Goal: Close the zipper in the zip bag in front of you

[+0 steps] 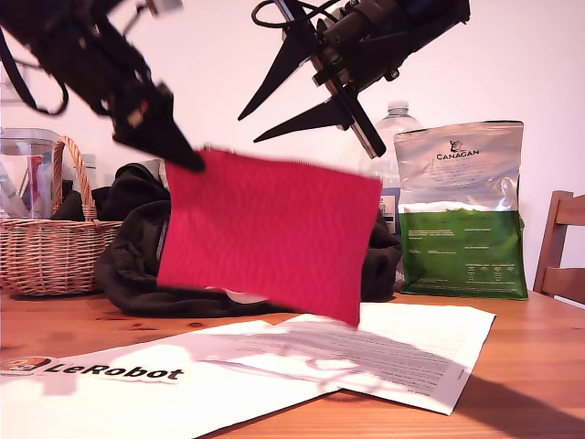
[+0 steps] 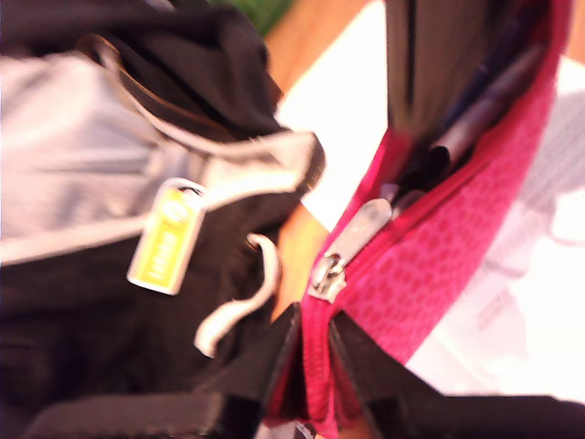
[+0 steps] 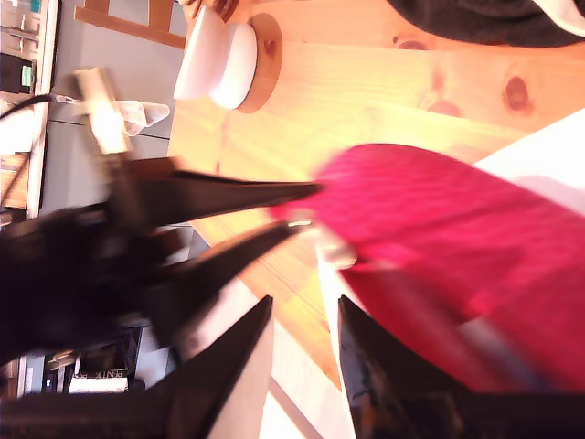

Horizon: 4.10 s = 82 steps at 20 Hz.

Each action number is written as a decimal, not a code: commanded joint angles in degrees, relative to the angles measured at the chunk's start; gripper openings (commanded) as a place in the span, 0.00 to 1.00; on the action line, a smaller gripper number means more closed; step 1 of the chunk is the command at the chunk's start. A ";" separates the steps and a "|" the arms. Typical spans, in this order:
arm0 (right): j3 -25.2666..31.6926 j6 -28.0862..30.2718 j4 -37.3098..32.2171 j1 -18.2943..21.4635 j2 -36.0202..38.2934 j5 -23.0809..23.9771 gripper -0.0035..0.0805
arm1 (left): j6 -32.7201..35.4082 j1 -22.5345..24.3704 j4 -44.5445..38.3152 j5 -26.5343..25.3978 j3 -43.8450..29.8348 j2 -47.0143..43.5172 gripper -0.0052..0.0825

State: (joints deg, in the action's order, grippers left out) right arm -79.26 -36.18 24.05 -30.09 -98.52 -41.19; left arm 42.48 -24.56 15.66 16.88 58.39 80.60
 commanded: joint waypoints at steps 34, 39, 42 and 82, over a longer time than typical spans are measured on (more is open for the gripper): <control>-0.37 -6.10 -8.37 -1.79 -2.32 -1.68 0.10 | -0.50 -0.96 -2.47 2.16 0.24 -1.66 0.03; -0.37 -6.05 -7.69 -1.90 -2.32 -1.25 0.10 | -0.52 -0.96 -2.47 2.16 0.24 -1.66 0.03; -0.37 -5.77 -6.45 -1.90 -2.32 -0.79 0.10 | -0.52 -0.96 -2.49 2.16 0.24 -1.66 0.03; -0.37 -5.66 -7.10 -4.42 -2.36 3.21 0.10 | -1.16 -1.51 -2.03 2.47 0.24 -1.66 0.03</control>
State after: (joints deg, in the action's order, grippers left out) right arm -79.29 -41.95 17.54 -34.22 -100.09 -38.50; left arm 42.09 -25.45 14.98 18.26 58.39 79.44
